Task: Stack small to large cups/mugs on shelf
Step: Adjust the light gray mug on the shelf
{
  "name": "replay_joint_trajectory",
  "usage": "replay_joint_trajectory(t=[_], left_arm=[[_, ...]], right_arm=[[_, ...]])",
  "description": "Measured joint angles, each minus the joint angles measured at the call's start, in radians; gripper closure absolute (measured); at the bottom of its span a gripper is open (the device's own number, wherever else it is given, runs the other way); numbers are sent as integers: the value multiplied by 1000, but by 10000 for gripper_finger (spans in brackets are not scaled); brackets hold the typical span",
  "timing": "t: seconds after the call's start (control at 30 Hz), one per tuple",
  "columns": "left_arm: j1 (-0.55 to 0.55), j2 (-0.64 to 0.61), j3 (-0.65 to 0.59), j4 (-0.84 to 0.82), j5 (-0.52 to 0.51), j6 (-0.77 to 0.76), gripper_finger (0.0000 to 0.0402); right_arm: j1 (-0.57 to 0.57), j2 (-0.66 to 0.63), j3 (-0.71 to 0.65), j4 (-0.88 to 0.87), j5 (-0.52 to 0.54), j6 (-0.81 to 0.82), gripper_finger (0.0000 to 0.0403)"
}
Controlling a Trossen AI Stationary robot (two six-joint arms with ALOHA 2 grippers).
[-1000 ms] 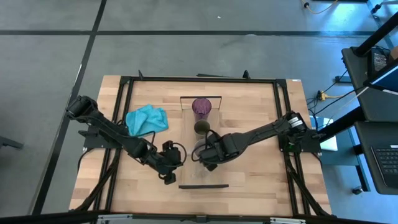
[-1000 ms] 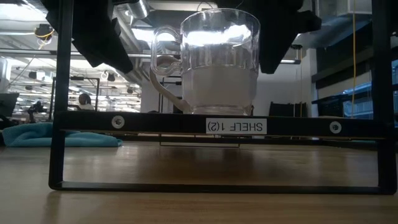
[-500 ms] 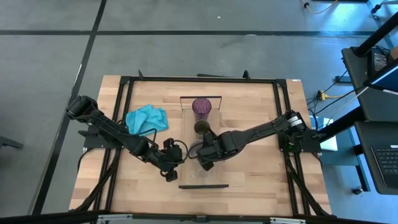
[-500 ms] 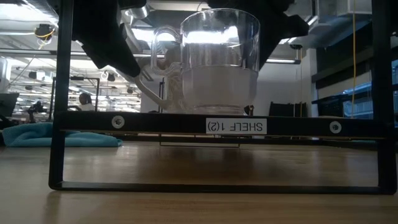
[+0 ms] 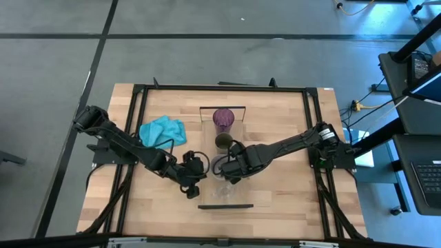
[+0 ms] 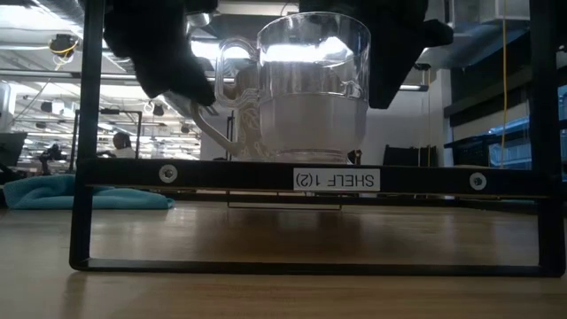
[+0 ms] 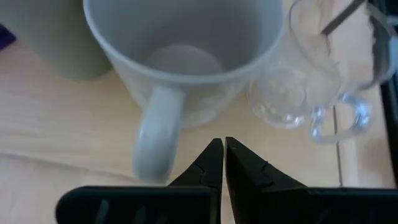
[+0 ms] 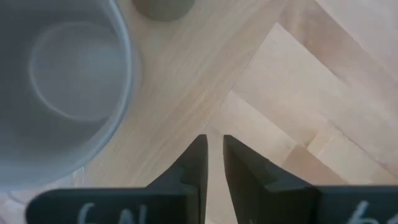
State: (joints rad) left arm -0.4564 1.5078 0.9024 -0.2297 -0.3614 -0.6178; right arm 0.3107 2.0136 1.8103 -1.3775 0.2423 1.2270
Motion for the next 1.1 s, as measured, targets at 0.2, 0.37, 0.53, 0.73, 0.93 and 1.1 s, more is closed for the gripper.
replay_joint_trajectory(t=[0.2, 0.37, 0.53, 0.73, 0.93, 1.1], left_arm=[[11, 0, 0, 58, -41, 27, 390], [15, 0, 0, 57, -91, 29, 390], [30, 1, 0, 58, -90, 53, 390], [46, 2, 0, 81, -48, 81, 390], [45, 2, 0, 121, -13, 105, 390], [45, 2, 0, 120, 2, 105, 390]], right_arm=[[1, 0, 0, 0, 0, 0, 349], [9, 0, 0, 1, 2, 1, 349], [11, 0, 0, 4, 2, 2, 349], [11, 0, 0, 4, 2, 2, 349], [11, 0, 0, 4, 2, 2, 349], [11, 0, 0, 4, 2, 2, 349]])
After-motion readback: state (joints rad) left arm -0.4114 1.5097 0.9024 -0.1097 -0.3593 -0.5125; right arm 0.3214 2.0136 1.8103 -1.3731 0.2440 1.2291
